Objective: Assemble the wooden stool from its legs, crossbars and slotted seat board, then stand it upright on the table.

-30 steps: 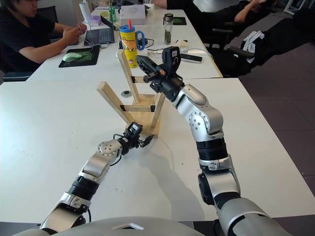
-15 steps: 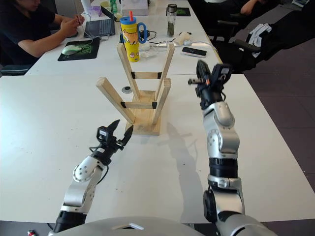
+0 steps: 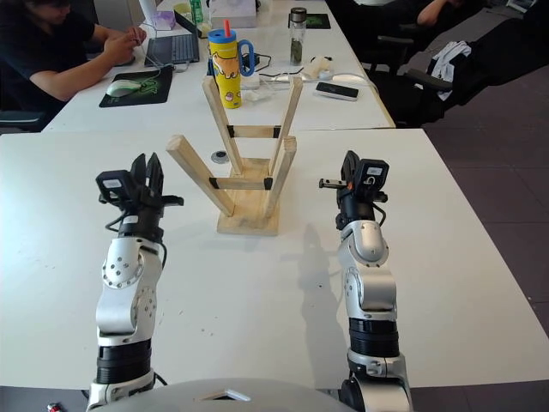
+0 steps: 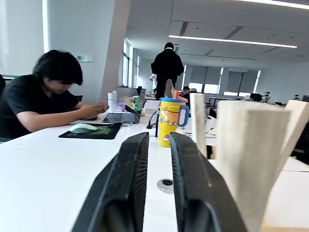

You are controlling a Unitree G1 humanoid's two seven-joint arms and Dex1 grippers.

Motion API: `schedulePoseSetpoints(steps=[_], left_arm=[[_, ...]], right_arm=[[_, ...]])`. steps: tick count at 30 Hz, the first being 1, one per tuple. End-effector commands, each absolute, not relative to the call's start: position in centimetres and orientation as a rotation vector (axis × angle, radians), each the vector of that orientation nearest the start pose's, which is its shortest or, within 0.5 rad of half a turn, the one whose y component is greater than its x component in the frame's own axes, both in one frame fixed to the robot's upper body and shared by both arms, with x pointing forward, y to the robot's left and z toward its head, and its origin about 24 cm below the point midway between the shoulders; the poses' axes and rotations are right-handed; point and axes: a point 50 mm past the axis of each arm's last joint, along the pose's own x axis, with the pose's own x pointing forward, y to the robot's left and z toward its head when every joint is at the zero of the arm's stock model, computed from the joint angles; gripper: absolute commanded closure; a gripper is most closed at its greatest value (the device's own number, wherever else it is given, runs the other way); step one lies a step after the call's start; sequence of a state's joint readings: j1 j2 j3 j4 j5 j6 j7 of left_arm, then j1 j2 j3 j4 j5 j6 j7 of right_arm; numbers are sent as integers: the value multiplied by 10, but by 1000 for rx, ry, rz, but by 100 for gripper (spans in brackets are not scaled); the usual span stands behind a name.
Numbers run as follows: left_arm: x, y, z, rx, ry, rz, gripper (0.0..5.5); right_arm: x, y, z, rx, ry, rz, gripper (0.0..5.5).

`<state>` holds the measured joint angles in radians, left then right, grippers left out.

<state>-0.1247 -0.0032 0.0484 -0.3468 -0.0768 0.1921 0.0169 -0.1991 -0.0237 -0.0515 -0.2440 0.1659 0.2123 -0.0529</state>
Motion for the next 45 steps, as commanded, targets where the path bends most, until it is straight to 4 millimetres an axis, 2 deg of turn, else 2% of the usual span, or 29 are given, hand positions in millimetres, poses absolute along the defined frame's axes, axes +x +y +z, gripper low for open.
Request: schedulePoseSetpoints(steps=[1, 3, 6, 10, 12, 13, 14, 15, 16, 17, 18, 19, 22, 26, 28, 30, 32, 34, 36, 40, 45], left_arm=[[263, 151, 131, -80, -227, 13, 539], [261, 156, 131, -64, -224, 42, 547], [260, 165, 132, -46, -233, 93, 547], [256, 182, 143, -15, -319, 236, 547], [258, 180, 144, -8, -329, 227, 547], [261, 171, 142, -25, -319, 174, 547], [265, 153, 140, -87, -306, 38, 547], [267, 131, 138, -85, -282, -115, 547], [264, 110, 137, -91, -276, -260, 547], [262, 96, 133, -123, -232, -345, 547], [261, 89, 128, -142, -194, -374, 547], [263, 90, 124, -154, -168, -364, 547], [268, 119, 113, -109, -116, -194, 547], [269, 162, 105, -1, -111, 14, 547], [268, 175, 100, 20, -97, 69, 547], [267, 178, 92, 26, -73, 44, 547], [266, 166, 75, -8, 20, -152, 547], [261, 156, 58, 65, 115, -370, 547], [255, 158, 46, 156, 195, -515, 547], [264, 180, 41, 357, 209, -572, 547], [282, 194, 40, 468, 215, -521, 547]], right_arm=[[276, -136, 143, 188, -247, 56, 550], [275, -131, 146, 194, -248, 65, 550], [274, -136, 148, 193, -243, 22, 550], [277, -153, 152, 169, -240, -110, 550], [279, -157, 154, 172, -235, -143, 550], [282, -152, 155, 183, -234, -108, 550], [284, -132, 155, 212, -216, 32, 550], [285, -98, 151, 228, -157, 283, 550], [276, -60, 136, 161, -23, 549, 550], [270, -45, 124, 142, 55, 647, 550], [269, -43, 112, 122, 135, 641, 550], [271, -52, 104, 104, 173, 574, 550], [279, -86, 85, 17, 247, 439, 550], [291, -122, 69, -78, 316, 397, 550], [303, -137, 69, -107, 302, 381, 550], [319, -142, 78, -115, 242, 401, 550], [336, -138, 93, -72, 148, 445, 550], [348, -131, 108, -13, 50, 500, 550], [359, -123, 117, -9, -11, 541, 550], [365, -94, 118, -105, -50, 788, 550], [353, -70, 114, -180, -106, 1077, 550]])
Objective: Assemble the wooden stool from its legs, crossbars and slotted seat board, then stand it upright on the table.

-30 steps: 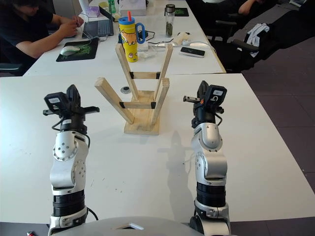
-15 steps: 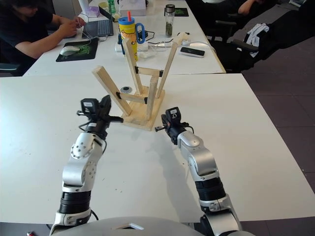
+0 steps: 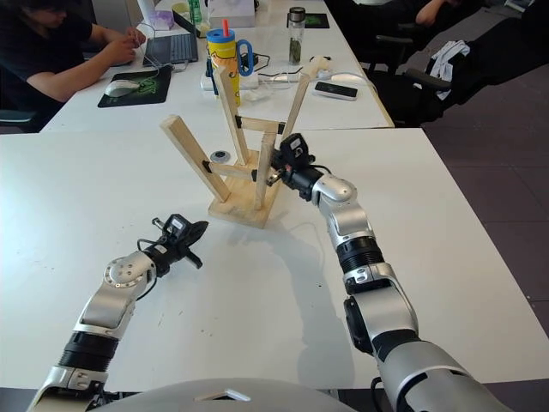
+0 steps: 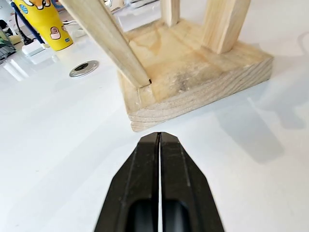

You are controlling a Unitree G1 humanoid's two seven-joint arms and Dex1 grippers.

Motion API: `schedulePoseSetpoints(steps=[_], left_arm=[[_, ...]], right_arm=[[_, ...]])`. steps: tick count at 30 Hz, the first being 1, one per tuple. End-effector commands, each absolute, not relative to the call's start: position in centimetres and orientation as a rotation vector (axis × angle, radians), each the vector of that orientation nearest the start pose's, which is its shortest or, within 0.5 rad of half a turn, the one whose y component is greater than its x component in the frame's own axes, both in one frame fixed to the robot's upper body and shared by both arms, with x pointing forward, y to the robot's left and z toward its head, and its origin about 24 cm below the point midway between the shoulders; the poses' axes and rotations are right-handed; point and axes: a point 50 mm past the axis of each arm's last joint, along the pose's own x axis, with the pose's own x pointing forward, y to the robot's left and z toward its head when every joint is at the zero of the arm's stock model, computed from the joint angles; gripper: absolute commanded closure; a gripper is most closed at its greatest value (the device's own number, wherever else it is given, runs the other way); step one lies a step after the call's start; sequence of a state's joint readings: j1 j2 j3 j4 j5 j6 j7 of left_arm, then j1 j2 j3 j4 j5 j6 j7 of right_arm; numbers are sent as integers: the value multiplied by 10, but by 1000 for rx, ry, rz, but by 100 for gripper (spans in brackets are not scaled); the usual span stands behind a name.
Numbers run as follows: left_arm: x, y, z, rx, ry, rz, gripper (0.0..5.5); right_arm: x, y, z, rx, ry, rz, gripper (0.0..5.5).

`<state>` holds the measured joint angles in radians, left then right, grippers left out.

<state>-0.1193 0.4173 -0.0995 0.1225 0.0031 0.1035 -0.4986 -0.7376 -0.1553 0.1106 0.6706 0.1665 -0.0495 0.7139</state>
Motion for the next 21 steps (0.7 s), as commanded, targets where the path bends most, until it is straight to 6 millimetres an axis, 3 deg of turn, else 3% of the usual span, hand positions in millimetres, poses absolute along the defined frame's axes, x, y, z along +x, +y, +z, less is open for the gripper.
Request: schedulePoseSetpoints(steps=[1, 7, 12, 16, 19, 21], left_arm=[[285, 196, 40, 473, 205, -496, 547], [288, 205, 29, 446, 219, -416, 547], [283, 205, 18, 423, 246, -410, 547], [279, 199, 14, 406, 249, -424, 547], [272, 196, 10, 391, 251, -408, 547], [265, 200, 8, 379, 246, -350, 547]], right_arm=[[350, -65, 113, -199, -124, 1119, 550], [324, -20, 98, -151, -129, 1299, 550], [311, 2, 87, -148, -107, 1273, 550], [307, -15, 79, -153, -89, 1019, 550], [280, -33, 79, -53, -60, 951, 550], [253, -39, 79, 11, -4, 1001, 550]])
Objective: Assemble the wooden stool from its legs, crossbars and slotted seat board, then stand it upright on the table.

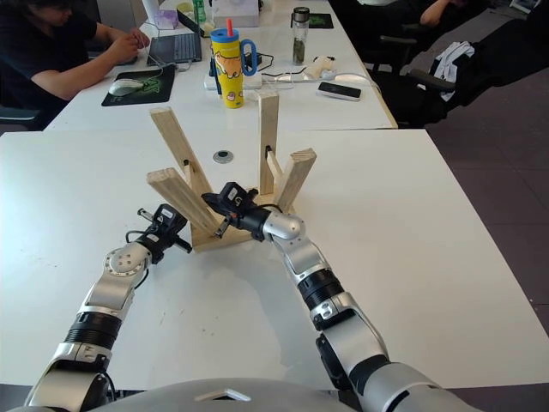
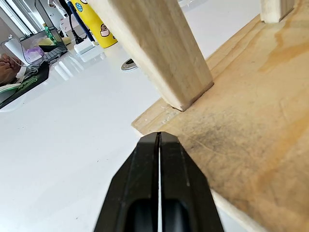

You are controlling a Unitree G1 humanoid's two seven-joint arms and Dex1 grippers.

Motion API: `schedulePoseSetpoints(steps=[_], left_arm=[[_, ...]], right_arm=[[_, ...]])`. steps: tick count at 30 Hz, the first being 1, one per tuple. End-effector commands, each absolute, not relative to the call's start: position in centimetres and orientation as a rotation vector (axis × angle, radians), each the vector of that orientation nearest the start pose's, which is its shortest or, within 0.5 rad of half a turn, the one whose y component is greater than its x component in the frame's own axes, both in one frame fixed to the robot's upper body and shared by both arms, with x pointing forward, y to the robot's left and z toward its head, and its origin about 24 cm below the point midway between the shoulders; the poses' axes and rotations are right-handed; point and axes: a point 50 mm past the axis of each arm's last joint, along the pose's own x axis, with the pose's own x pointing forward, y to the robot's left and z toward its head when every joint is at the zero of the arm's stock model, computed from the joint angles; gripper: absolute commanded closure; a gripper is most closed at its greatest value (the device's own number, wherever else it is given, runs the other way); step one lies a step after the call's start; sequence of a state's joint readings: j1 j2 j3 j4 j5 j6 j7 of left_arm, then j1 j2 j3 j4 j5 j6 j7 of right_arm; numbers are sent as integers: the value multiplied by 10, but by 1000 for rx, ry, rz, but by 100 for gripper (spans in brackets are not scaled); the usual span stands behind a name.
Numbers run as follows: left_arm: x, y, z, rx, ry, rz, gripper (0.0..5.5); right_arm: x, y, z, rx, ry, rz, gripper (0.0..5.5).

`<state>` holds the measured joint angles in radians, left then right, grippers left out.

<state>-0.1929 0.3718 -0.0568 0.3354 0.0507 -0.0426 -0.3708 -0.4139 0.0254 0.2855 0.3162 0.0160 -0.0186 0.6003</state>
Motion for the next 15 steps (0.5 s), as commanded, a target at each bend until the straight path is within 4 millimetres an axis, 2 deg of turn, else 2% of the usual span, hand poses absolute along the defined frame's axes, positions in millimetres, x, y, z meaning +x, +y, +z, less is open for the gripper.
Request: schedulePoseSetpoints(steps=[1, 4, 6, 9, 12, 13, 15], left_arm=[[262, 203, 8, 375, 237, -303, 547], [254, 216, 15, 329, 181, -101, 547], [242, 223, 23, 326, 145, 29, 547], [217, 222, 30, 329, 125, 137, 547], [197, 205, 26, 294, 187, 97, 547], [197, 196, 24, 275, 212, 49, 547], [198, 182, 22, 238, 249, -21, 547]], right_arm=[[241, -42, 77, 35, 41, 1042, 550], [224, -60, 67, 73, 159, 1018, 550], [220, -88, 52, 53, 246, 914, 550], [223, -130, 40, -8, 314, 729, 550], [245, -177, 36, -106, 288, 460, 550], [253, -187, 36, -116, 274, 394, 550], [269, -191, 31, -139, 269, 352, 550]])
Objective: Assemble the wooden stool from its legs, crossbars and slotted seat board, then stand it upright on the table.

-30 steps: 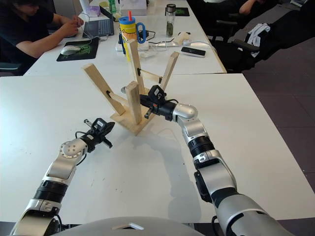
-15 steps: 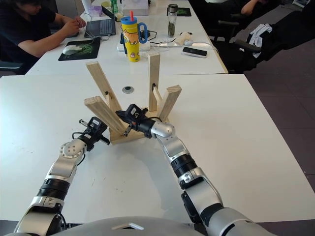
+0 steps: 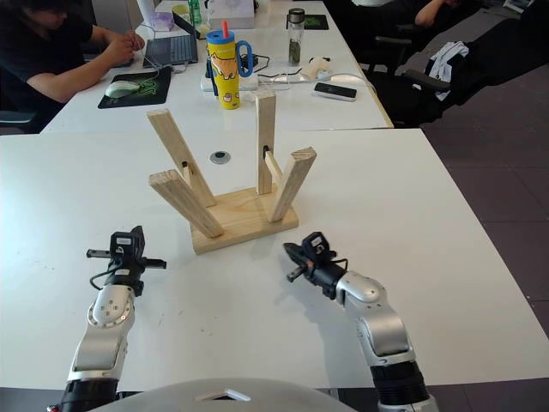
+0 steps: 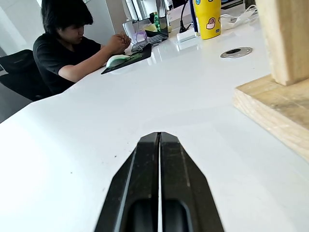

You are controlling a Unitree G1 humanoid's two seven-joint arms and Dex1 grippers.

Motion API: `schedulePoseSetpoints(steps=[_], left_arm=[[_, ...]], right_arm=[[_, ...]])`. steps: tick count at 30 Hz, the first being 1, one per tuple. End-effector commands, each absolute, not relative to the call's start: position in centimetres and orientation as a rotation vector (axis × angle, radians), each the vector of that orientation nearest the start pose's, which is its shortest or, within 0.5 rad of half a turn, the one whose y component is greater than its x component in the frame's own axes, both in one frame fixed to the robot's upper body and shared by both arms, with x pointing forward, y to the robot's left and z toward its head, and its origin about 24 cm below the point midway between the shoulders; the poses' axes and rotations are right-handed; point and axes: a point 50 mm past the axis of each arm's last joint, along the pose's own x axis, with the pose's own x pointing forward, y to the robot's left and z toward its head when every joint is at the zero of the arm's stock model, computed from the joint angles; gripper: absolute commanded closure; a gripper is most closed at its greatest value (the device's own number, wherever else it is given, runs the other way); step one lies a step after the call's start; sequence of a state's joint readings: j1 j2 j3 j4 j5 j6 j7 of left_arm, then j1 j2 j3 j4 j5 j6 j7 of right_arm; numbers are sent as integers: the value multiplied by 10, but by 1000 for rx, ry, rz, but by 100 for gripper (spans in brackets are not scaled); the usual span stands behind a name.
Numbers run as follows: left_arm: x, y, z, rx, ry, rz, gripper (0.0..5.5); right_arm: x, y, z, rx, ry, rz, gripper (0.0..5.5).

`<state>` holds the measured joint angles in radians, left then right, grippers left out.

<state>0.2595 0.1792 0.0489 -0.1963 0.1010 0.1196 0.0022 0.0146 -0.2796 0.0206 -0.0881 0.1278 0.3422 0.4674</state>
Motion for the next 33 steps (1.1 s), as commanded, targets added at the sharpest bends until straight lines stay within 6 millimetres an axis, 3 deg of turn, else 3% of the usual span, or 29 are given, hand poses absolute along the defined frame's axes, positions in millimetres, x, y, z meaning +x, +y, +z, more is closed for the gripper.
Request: schedulePoseSetpoints(steps=[1, 8, 13, 17, 21, 24, 27, 30, 33], left_arm=[[201, 178, 22, 225, 259, -40, 547], [228, 163, 28, 165, 337, -88, 547], [231, 158, 16, 154, 444, -192, 547], [231, 162, 12, 81, 477, -224, 547], [220, 167, 0, 70, 549, -283, 547], [201, 154, -7, 46, 599, -430, 547], [193, 138, -1, -8, 572, -533, 547], [197, 134, 3, -11, 535, -512, 547], [204, 153, 6, 76, 483, -358, 547]], right_arm=[[276, -190, 29, -138, 268, 348, 550], [301, -154, -6, -166, 345, 449, 550], [300, -136, -15, -152, 354, 555, 550], [281, -123, -18, -107, 343, 730, 550], [256, -124, -23, -103, 375, 776, 550], [237, -129, -25, -80, 405, 757, 550], [219, -127, -21, -39, 417, 736, 550], [209, -126, -18, -29, 428, 695, 550], [212, -139, -10, -70, 403, 566, 550]])
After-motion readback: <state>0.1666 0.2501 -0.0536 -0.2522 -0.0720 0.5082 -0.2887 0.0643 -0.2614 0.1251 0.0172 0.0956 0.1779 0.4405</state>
